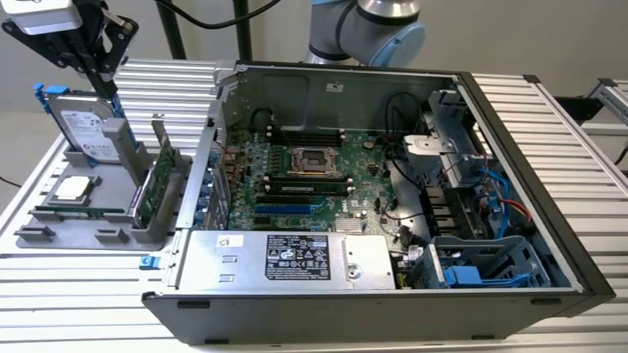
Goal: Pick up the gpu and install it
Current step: 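Reach for the gpu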
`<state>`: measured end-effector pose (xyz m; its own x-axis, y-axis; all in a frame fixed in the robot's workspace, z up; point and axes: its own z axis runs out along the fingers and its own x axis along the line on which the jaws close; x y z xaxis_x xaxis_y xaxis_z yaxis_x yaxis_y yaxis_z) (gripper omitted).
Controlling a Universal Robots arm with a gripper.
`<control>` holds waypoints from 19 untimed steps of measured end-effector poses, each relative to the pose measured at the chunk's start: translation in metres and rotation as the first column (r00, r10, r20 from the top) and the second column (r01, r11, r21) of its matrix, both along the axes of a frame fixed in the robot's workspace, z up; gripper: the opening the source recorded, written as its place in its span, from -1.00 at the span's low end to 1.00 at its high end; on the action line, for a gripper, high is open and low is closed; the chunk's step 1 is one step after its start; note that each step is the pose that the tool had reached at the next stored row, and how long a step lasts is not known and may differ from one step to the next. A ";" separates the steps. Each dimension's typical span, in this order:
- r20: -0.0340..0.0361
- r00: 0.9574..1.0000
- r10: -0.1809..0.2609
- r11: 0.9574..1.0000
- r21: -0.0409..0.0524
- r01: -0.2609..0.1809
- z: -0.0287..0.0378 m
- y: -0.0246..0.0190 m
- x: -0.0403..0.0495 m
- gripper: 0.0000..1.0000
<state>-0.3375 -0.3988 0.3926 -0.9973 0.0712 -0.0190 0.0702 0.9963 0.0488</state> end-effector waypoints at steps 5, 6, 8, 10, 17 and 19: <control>0.000 1.000 0.000 1.000 0.000 0.000 0.0000 0.0000 0.0000 1.00; 0.000 1.000 0.000 1.000 0.000 0.000 0.0000 0.0000 0.0000 1.00; 0.000 1.000 0.000 1.000 0.000 0.000 0.0000 0.0000 0.0000 1.00; 0.000 1.000 0.000 1.000 0.000 0.000 0.0000 0.0000 -0.0001 1.00; 0.000 1.000 0.000 1.000 0.000 0.000 0.0000 0.0000 -0.0002 1.00; 0.000 1.000 0.000 1.000 0.000 0.000 -0.0003 -0.0002 0.0001 1.00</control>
<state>-0.3374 -0.3990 0.3923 -0.9973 0.0712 -0.0189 0.0703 0.9963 0.0488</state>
